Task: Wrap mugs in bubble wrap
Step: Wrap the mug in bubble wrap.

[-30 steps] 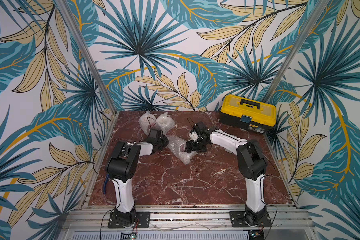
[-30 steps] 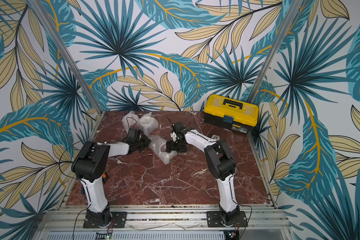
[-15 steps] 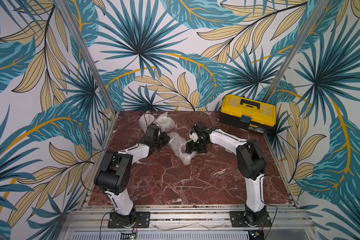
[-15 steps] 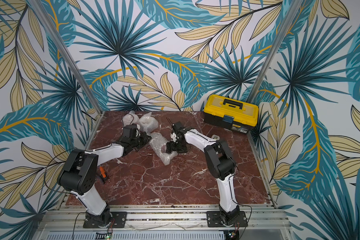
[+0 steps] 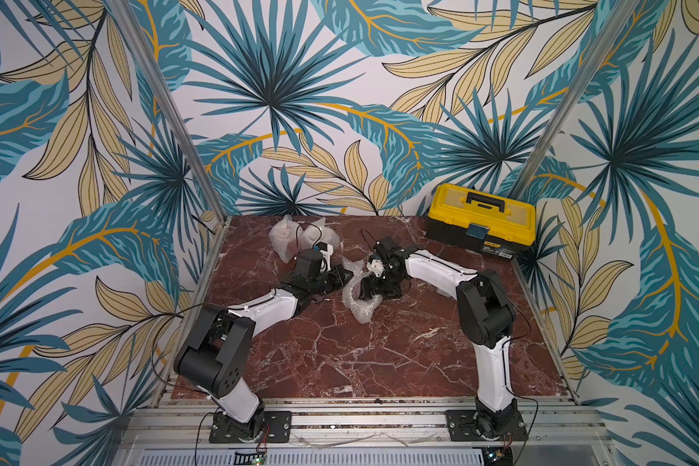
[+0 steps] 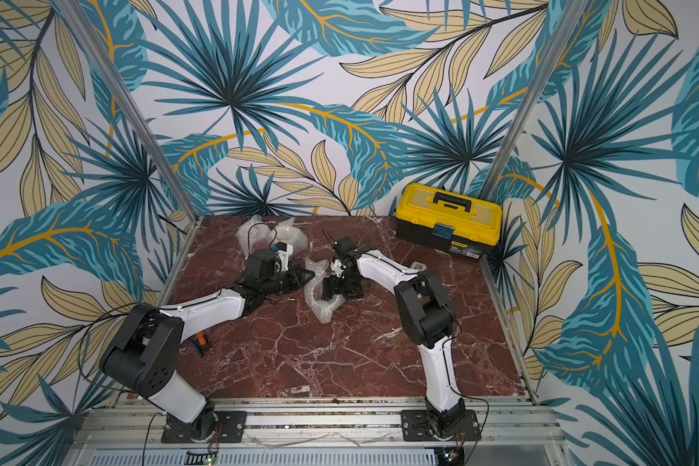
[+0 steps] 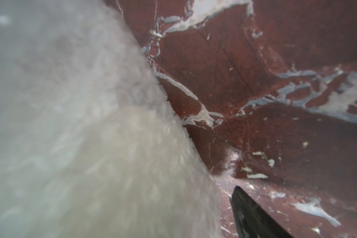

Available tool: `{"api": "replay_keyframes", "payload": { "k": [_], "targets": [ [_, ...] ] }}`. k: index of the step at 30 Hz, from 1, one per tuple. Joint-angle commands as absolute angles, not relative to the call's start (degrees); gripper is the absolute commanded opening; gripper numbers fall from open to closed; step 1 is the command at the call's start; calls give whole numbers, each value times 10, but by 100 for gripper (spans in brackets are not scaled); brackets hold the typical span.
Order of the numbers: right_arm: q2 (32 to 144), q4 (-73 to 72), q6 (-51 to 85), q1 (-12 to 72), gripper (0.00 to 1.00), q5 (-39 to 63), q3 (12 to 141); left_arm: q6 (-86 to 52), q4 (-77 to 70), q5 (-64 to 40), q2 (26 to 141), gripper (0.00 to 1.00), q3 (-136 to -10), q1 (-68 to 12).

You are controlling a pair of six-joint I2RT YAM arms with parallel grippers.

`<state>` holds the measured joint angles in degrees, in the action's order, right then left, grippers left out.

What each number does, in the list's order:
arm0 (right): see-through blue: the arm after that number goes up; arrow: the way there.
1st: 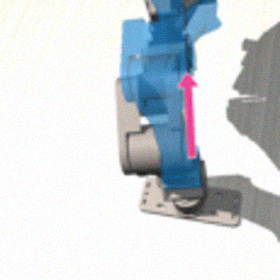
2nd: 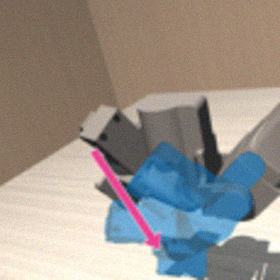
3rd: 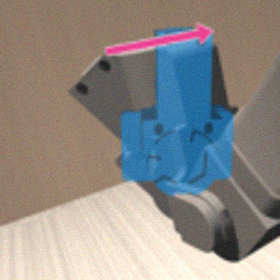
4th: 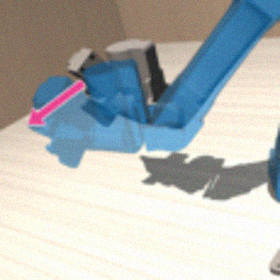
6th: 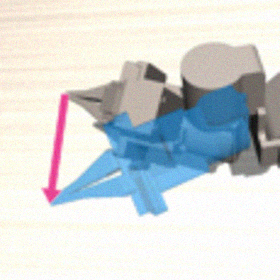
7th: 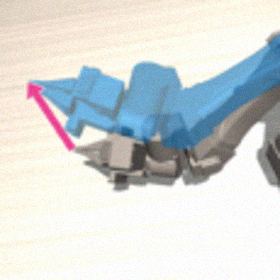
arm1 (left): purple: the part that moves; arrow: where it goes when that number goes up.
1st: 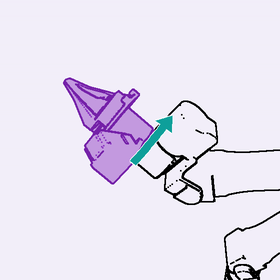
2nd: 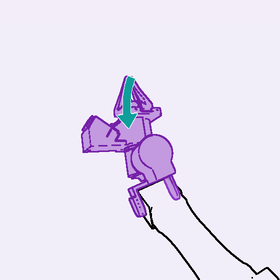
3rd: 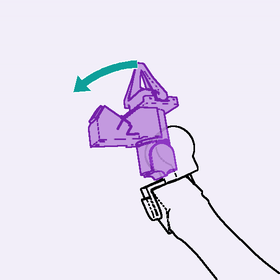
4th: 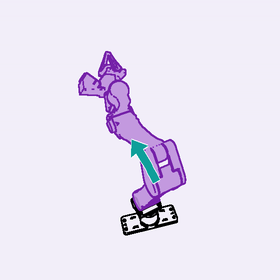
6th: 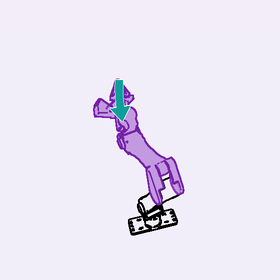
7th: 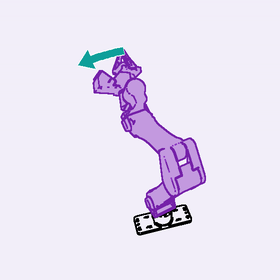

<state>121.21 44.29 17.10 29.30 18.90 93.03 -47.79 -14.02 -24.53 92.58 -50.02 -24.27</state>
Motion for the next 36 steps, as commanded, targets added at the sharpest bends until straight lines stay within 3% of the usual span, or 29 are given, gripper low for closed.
{"api": "replay_keyframes", "payload": {
  "k": [1, 8, 11, 28, 36],
  "targets": [
    [1241, 465, 177, 294, 85, 169, 923, -470, -169, -251, 902, 0, -470, -253],
    [1241, 459, 188, 294, 85, 185, 928, -466, -171, -254, 885, 21, -450, -270],
    [1241, 458, 190, 294, 85, 188, 927, -465, -171, -253, 876, 25, -445, -270],
    [1208, 453, 200, 293, 85, 190, 925, -461, -187, -262, 931, 17, -425, -291],
    [1129, 444, 208, 278, 85, 139, 911, -457, -189, -259, 956, 21, -407, -291]
  ]
}}
